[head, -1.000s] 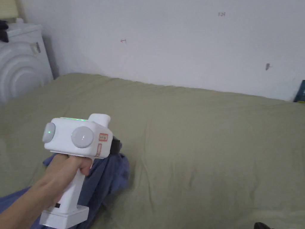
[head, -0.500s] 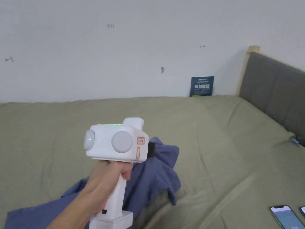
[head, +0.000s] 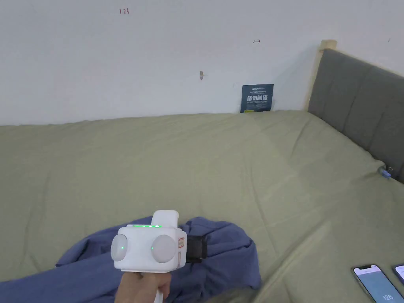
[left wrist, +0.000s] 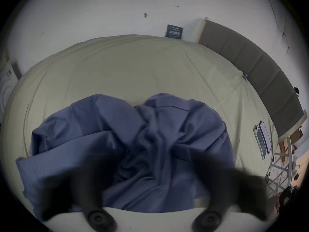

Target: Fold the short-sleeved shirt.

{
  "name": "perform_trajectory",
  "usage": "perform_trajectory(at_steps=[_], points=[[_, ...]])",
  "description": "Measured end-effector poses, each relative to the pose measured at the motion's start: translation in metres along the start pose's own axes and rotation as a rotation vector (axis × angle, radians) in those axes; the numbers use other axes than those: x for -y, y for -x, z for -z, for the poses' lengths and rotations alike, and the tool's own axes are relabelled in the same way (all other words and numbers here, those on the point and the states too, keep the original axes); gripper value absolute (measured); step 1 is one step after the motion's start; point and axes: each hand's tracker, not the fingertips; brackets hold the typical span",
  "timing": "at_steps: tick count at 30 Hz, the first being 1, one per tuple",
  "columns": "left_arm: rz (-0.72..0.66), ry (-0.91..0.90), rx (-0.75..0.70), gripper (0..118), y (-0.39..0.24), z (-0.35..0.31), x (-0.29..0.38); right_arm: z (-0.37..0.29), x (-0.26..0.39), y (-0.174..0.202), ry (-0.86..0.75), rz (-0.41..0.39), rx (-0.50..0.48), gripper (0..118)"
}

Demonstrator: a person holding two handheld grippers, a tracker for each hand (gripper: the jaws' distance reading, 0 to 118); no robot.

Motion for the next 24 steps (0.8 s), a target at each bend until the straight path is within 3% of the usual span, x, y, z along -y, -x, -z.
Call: perform_trajectory(at_steps=[3, 8, 9, 10, 12, 17, 24], points=[[0.022, -0.069, -0.010, 111, 0.007, -0.044, 0.014, -0.004, -0.011, 0.001, -0.035, 0.004, -0.016, 0], [0.041, -0.288, -0.138, 103, 0.046, -0.187, 0.036, -0.015, -0.025, 0.008, -0.090, -0.021, -0.032, 0], [0.027, -0.337, -0.147, 90, 0.052, -0.209, 0.046, -0.018, -0.027, 0.010, -0.102, -0.020, -0.039, 0], [0.023, -0.365, -0.161, 68, 0.059, -0.235, 0.057, -0.021, -0.028, 0.013, -0.116, -0.029, -0.056, 0], [-0.009, -0.447, -0.218, 0, 0.073, -0.269, 0.080, -0.029, -0.028, 0.020, -0.138, -0.049, -0.068, 0], [-0.098, -0.570, -0.370, 0, 0.099, -0.343, 0.140, -0.050, -0.025, 0.038, -0.228, -0.081, -0.094, 0], [-0.091, -0.606, -0.479, 0, 0.111, -0.378, 0.167, -0.067, -0.025, 0.055, -0.253, -0.111, -0.104, 0]])
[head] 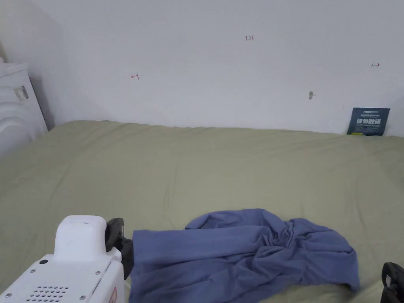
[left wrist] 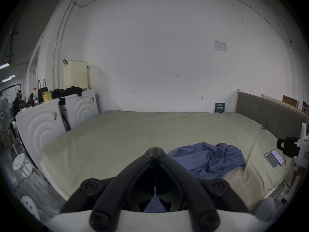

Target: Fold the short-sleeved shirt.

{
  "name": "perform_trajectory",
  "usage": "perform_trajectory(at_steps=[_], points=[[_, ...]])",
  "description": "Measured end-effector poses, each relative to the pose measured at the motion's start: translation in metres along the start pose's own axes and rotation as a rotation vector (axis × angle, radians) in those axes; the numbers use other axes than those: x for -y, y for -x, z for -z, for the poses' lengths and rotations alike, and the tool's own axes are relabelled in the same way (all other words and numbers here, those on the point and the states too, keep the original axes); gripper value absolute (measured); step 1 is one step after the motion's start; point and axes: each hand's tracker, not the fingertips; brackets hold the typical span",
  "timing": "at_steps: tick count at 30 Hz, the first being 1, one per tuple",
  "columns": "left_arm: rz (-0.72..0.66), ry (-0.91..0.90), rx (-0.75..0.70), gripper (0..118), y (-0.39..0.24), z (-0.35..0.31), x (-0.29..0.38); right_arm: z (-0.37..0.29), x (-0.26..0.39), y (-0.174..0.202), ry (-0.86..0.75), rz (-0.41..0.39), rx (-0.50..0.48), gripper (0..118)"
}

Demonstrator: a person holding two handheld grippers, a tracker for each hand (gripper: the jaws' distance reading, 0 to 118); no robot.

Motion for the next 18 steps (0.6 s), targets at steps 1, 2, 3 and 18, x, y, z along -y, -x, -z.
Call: perform_trajectory(at_steps=[1, 2, 3, 18], points=[[-0.003, -0.002, -0.002, 0, 0.002, -0.002, 0.001, -0.001, -0.001, 0.001, -0.001, 0.002, -0.002, 0], [0.005, -0.009, -0.013, 0, 0.003, -0.004, 0.001, -0.002, -0.001, 0.002, -0.004, 0.003, -0.004, 0], [0.011, -0.013, -0.022, 0, 0.004, -0.005, 0.002, -0.003, -0.001, 0.003, -0.005, 0.003, -0.006, 0], [-0.085, 0.200, 0.045, 0, 0.057, 0.091, 0.011, 0.010, 0.002, 0.016, 0.038, -0.014, -0.003, 0]])
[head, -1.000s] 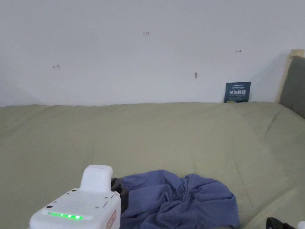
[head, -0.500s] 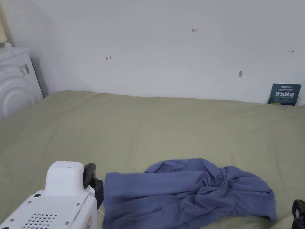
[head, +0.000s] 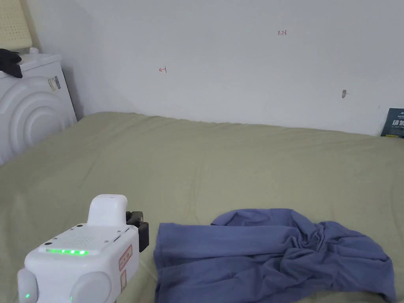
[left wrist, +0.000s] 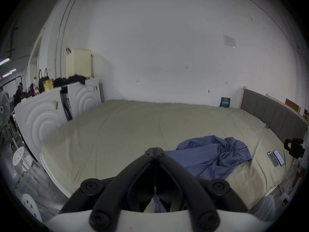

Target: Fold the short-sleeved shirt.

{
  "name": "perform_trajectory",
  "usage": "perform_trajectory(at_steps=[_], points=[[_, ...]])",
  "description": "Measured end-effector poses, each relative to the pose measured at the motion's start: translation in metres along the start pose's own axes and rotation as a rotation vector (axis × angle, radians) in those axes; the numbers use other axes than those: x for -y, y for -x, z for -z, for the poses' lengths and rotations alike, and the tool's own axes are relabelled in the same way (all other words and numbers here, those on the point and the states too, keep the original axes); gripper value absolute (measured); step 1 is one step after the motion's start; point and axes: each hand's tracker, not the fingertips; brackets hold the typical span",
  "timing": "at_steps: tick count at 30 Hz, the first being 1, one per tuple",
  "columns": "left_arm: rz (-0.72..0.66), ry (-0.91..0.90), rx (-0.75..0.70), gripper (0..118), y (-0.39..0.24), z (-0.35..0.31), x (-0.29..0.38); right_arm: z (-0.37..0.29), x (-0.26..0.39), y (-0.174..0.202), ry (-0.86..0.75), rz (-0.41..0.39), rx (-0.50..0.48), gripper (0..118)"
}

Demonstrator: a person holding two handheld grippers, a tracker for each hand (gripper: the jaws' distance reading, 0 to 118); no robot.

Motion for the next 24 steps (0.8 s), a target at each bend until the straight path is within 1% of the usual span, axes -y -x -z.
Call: perform_trajectory(at_steps=[2, 3, 4, 5, 6, 7, 8, 9, 10, 11, 13, 14, 15, 16, 17, 19, 20, 21, 22, 23, 24], points=[[-0.006, 0.100, 0.008, 0, 0.009, 0.039, -0.003, 0.008, 0.000, 0.001, 0.021, 0.005, -0.005, 0], [-0.003, 0.149, 0.038, 0, 0.013, 0.058, -0.004, 0.013, 0.001, 0.001, 0.031, 0.014, -0.011, 0], [-0.018, 0.169, 0.057, 7, 0.018, 0.078, -0.005, 0.018, 0.002, 0.002, 0.041, 0.020, -0.012, 0], [-0.008, 0.218, 0.049, 16, 0.022, 0.104, -0.007, 0.024, 0.003, 0.003, 0.051, 0.017, -0.007, 0], [-0.012, 0.253, 0.046, 36, 0.026, 0.125, -0.007, 0.030, 0.004, 0.004, 0.062, 0.009, 0.002, 0], [-0.015, 0.266, 0.045, 64, 0.029, 0.149, -0.008, 0.037, 0.006, 0.004, 0.073, 0.002, 0.007, 0], [-0.008, 0.309, 0.051, 100, 0.031, 0.173, -0.008, 0.044, 0.008, 0.004, 0.085, 0.000, 0.008, 0], [-0.008, 0.345, 0.037, 118, 0.032, 0.192, -0.006, 0.049, 0.009, 0.003, 0.097, -0.001, 0.011, 0], [-0.001, 0.404, 0.028, 115, 0.030, 0.212, -0.001, 0.056, 0.010, 0.003, 0.113, -0.004, 0.016, 0], [-0.028, 0.440, 0.006, 115, 0.033, 0.226, 0.000, 0.063, 0.011, 0.003, 0.124, -0.006, 0.017, 0], [-0.033, 0.477, 0.012, 115, 0.036, 0.256, 0.005, 0.074, 0.014, 0.002, 0.140, -0.011, 0.022, 0], [-0.024, 0.505, 0.001, 115, 0.026, 0.272, 0.014, 0.079, 0.015, 0.001, 0.150, -0.015, 0.026, 0], [-0.002, 0.526, -0.017, 115, 0.022, 0.282, 0.019, 0.083, 0.017, 0.000, 0.157, -0.015, 0.029, 0], [0.057, 0.576, -0.026, 114, 0.018, 0.294, 0.025, 0.086, 0.021, -0.001, 0.155, -0.013, 0.027, 0], [0.097, 0.600, -0.064, 114, 0.013, 0.302, 0.032, 0.089, 0.024, -0.002, 0.155, -0.009, 0.028, 0], [0.153, 0.617, -0.085, 111, 0.009, 0.313, 0.040, 0.098, 0.030, -0.004, 0.193, -0.011, 0.031, 0], [0.124, 0.604, -0.071, 108, 0.007, 0.310, 0.040, 0.100, 0.032, -0.005, 0.206, -0.003, 0.028, 0], [0.105, 0.594, -0.078, 100, 0.008, 0.304, 0.035, 0.098, 0.034, -0.007, 0.207, 0.013, 0.022, 0], [0.057, 0.590, -0.032, 81, 0.004, 0.295, 0.031, 0.097, 0.036, -0.009, 0.214, 0.029, 0.016, 0], [0.078, 0.567, -0.036, 57, 0.002, 0.288, 0.028, 0.095, 0.037, -0.011, 0.218, 0.036, 0.018, 0], [0.117, 0.543, -0.045, 0, -0.001, 0.284, 0.025, 0.094, 0.039, -0.012, 0.220, 0.038, 0.018, 0]])
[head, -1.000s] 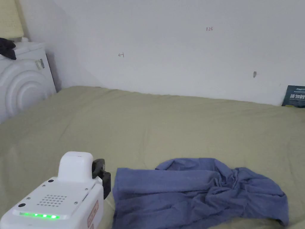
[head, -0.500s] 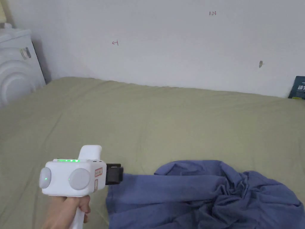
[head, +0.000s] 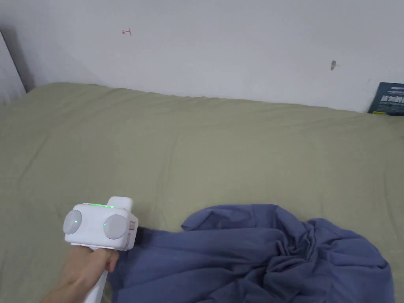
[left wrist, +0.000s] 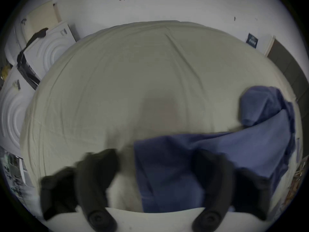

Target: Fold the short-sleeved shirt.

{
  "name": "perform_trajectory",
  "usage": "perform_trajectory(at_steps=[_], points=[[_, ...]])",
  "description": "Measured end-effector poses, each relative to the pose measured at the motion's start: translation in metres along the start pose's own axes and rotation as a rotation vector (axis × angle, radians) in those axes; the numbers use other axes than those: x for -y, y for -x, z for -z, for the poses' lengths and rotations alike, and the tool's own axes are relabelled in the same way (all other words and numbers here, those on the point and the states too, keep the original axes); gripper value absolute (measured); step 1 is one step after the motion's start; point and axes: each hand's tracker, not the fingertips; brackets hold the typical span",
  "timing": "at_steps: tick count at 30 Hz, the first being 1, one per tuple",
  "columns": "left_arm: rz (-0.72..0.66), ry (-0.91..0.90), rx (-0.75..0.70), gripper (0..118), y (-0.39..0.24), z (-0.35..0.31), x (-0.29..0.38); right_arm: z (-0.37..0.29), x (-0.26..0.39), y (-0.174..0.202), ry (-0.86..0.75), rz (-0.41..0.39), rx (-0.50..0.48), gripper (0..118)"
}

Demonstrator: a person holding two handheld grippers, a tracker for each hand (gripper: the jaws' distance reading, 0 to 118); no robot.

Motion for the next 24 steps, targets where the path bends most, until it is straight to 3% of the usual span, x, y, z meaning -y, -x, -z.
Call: perform_trajectory(at_steps=[1, 2, 6, 14, 18, 19, 20, 21, 23, 24], points=[[0.009, -0.043, 0.034, 0, 0.000, -0.004, -0.003, -0.001, 0.002, -0.001, 0.003, 0.001, 0.002, 0], [0.035, -0.043, -0.065, 0, 0.002, -0.013, -0.011, -0.003, 0.003, -0.003, 0.012, 0.000, 0.007, 0], [-0.022, -0.033, -0.018, 0, 0.006, -0.004, -0.006, 0.000, -0.002, -0.015, 0.067, 0.014, 0.048, 0], [0.000, -0.026, -0.026, 0, 0.002, -0.013, -0.011, 0.065, -0.038, -0.055, 0.147, -0.003, 0.117, 0], [0.007, -0.016, -0.016, 0, -0.001, -0.014, -0.009, 0.115, -0.057, -0.069, 0.207, -0.007, 0.061, 1], [0.007, -0.014, -0.016, 0, -0.002, -0.014, -0.008, 0.131, -0.059, -0.076, 0.230, 0.001, 0.059, 12], [0.004, -0.011, -0.014, 0, -0.003, -0.013, -0.008, 0.147, -0.061, -0.079, 0.268, 0.005, 0.040, 43], [0.000, -0.002, -0.010, 0, -0.004, -0.013, -0.007, 0.160, -0.063, -0.079, 0.312, 0.000, 0.026, 100], [-0.008, 0.007, -0.006, 0, -0.010, -0.018, -0.004, 0.190, -0.064, -0.079, 0.430, 0.006, -0.035, 117], [-0.008, 0.010, -0.005, 0, -0.012, -0.018, -0.003, 0.203, -0.062, -0.079, 0.491, 0.022, -0.036, 117]])
